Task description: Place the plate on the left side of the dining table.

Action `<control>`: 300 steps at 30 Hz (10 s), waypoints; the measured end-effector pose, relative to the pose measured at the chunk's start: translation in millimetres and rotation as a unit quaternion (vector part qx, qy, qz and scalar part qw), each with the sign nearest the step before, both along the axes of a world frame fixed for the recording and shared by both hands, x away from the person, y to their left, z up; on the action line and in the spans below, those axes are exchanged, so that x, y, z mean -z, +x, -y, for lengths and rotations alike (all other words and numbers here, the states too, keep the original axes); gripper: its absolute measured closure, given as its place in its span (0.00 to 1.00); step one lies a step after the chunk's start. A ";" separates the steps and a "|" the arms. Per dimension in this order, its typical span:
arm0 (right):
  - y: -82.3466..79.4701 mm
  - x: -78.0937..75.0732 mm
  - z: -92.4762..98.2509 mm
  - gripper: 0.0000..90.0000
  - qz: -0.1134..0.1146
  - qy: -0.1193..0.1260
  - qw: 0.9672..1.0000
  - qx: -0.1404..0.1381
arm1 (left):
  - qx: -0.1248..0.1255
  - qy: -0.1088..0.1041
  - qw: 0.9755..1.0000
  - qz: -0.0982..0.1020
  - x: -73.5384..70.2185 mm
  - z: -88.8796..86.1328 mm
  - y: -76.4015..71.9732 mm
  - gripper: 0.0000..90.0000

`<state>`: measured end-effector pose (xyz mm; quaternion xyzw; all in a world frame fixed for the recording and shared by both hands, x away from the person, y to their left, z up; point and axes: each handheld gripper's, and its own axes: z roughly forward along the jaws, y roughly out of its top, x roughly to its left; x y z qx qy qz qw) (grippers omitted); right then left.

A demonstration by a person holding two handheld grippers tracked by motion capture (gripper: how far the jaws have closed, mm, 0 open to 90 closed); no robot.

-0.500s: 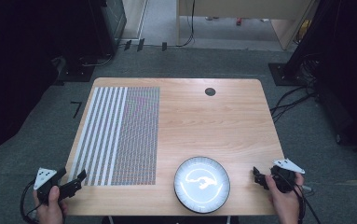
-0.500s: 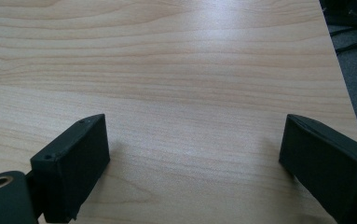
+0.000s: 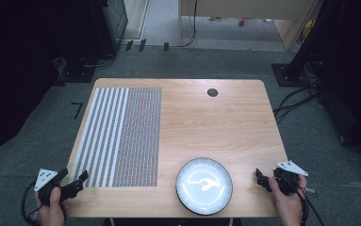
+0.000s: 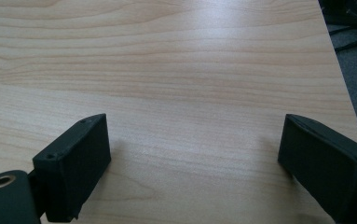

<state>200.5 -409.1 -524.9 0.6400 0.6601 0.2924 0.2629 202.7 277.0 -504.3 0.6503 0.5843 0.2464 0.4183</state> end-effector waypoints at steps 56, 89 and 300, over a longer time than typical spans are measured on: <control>-24.4 -38.6 -60.4 0.16 0.077 0.007 0.996 -0.051 | 0.094 -0.010 0.995 0.021 -14.7 83.1 -8.3 0.18; -30.0 -45.2 -89.4 0.22 0.087 0.019 0.995 -0.050 | 0.141 -0.002 0.990 0.009 -11.1 126.5 -10.6 0.16; -43.1 -63.7 -91.7 1.00 0.050 0.187 0.981 -0.012 | 0.292 -0.032 0.955 -0.033 -12.3 269.6 -13.0 0.55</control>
